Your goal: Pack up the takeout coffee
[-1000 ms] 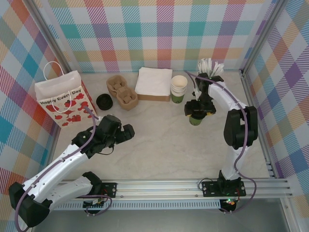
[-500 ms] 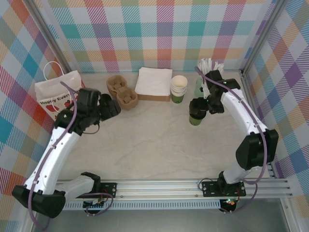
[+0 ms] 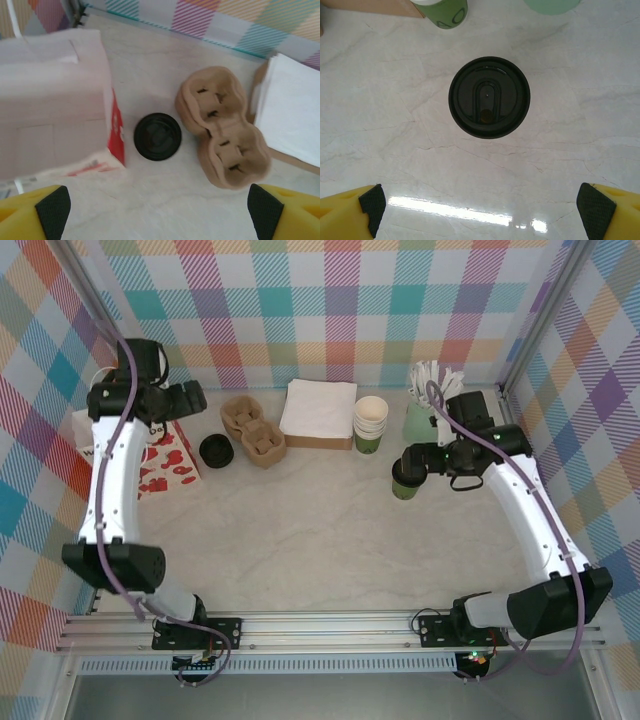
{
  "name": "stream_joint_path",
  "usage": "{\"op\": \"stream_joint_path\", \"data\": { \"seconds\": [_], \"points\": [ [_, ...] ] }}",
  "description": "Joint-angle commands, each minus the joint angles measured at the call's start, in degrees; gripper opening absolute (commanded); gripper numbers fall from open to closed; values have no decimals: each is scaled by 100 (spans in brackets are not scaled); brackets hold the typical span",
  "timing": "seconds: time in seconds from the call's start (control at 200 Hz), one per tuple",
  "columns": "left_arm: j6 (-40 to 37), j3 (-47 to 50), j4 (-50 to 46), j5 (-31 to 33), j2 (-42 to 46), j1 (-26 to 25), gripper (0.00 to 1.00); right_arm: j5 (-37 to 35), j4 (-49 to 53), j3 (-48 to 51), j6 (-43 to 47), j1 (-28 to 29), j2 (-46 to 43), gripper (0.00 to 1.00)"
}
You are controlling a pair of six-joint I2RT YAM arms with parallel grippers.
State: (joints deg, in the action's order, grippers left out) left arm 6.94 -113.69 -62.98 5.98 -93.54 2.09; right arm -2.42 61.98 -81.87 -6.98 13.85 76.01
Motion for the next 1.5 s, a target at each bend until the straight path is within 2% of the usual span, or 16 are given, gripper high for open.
{"op": "stream_joint_path", "data": {
  "seconds": [0.0,0.075,0.3,0.57,0.77,0.895,1.495],
  "points": [
    [-474,-680,-494,295,-694,208,89,-82,-104,137,41,-22,-68,100],
    [-571,-1094,-667,500,-1159,222,83,-110,-142,200,39,-22,-68,100],
    [-774,-1611,-783,1075,-1960,222,74,-105,-129,209,65,-21,-16,100],
    [-965,-1733,-695,1529,-2353,216,35,-118,-159,205,78,-22,-3,100],
    [-1036,-1727,-692,1620,-2345,222,13,-111,-168,231,61,-22,-3,100],
    [-1067,-1727,-698,1600,-2294,223,2,-93,-170,232,48,-22,1,100],
    [-1178,-1574,-672,1669,-1894,222,0,-52,-195,294,39,-23,-31,100]
  ]
}}
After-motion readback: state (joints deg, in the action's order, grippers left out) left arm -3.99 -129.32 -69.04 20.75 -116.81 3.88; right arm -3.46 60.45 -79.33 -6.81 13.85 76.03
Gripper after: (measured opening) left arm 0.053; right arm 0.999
